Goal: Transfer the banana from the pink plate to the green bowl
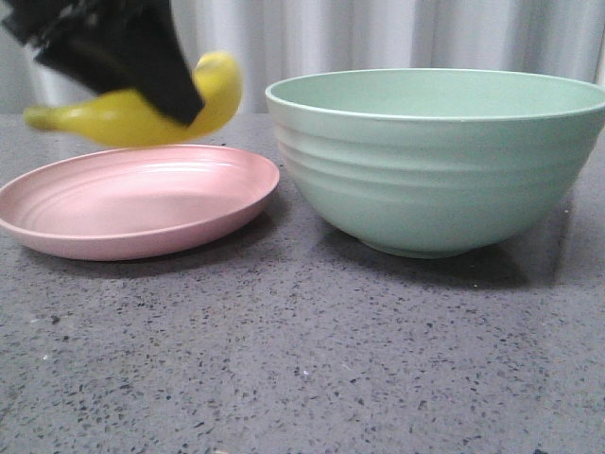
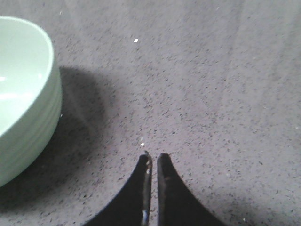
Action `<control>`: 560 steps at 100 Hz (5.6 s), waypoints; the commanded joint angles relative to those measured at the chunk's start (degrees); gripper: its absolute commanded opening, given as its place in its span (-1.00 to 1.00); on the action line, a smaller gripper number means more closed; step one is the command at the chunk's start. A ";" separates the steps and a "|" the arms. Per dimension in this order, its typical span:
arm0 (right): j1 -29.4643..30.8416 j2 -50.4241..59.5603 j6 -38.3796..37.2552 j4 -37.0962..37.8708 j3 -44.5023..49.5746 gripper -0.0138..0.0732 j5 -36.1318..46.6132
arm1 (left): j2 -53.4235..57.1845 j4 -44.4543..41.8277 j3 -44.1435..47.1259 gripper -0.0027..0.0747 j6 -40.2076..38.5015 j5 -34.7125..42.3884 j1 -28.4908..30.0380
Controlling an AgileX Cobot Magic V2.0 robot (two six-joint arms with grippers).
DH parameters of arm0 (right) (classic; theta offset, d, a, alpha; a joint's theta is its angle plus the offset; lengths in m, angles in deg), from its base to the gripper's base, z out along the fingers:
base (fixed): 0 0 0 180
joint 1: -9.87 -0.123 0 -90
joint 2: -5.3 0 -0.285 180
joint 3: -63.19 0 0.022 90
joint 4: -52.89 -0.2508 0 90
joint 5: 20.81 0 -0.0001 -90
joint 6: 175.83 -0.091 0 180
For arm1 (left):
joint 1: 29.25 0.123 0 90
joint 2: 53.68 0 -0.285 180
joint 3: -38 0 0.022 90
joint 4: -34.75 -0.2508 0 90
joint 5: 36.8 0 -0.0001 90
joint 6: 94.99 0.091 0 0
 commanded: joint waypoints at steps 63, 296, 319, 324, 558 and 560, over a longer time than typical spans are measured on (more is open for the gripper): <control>-15.75 -24.56 0.00 -22.48 -32.96 0.42 -7.91 | 4.64 9.74 -5.38 -0.40 2.91 7.08 -14.06; -10.75 -40.49 11.45 -29.37 -38.85 0.09 -1.48 | 2.33 9.68 -12.80 0.07 3.01 7.12 -17.08; -10.75 -40.49 11.45 -29.37 -38.85 0.09 -1.48 | 2.33 9.68 -12.80 0.07 3.01 7.12 -17.08; -10.75 -40.49 11.45 -29.37 -38.85 0.09 -1.48 | 2.33 9.68 -12.80 0.07 3.01 7.12 -17.08; -10.75 21.74 15.80 -18.98 8.50 -0.83 7.82 | 60.73 9.55 53.85 -0.98 8.89 47.12 -16.95; -10.75 21.74 15.80 -18.98 8.50 -0.83 7.82 | 60.73 9.55 53.85 -0.98 8.89 47.12 -16.95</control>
